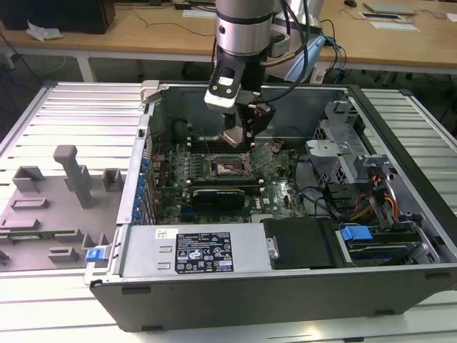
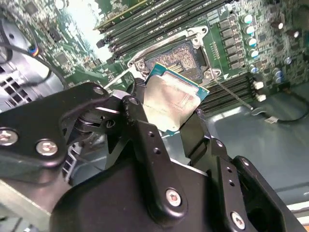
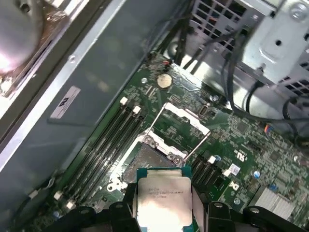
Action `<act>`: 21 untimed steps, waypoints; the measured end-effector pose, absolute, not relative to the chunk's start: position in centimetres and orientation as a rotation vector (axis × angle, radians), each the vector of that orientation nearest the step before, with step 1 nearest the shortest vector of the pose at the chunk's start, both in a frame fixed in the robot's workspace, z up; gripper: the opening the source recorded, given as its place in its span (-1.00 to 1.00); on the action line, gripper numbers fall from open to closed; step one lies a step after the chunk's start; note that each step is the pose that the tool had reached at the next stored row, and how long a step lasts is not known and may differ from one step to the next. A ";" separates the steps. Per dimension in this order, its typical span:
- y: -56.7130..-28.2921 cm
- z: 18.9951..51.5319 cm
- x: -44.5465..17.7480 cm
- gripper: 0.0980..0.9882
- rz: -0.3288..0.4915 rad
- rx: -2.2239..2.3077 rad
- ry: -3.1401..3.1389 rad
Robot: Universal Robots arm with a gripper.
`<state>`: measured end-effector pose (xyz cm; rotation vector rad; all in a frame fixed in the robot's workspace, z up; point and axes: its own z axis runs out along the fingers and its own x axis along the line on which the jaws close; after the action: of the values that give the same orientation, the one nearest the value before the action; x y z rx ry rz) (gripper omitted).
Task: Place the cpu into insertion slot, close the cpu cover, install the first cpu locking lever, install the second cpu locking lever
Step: 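Place the cpu into insertion slot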
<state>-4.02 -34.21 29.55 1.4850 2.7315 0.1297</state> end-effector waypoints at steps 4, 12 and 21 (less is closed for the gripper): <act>-34.2 29.5 -4.0 0.00 0.127 1.603 2.659; -34.2 29.2 -4.0 0.00 0.122 1.801 2.522; -34.2 28.6 -4.0 0.00 0.116 2.019 2.343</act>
<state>-4.02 -34.21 28.65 2.0189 2.3427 0.1164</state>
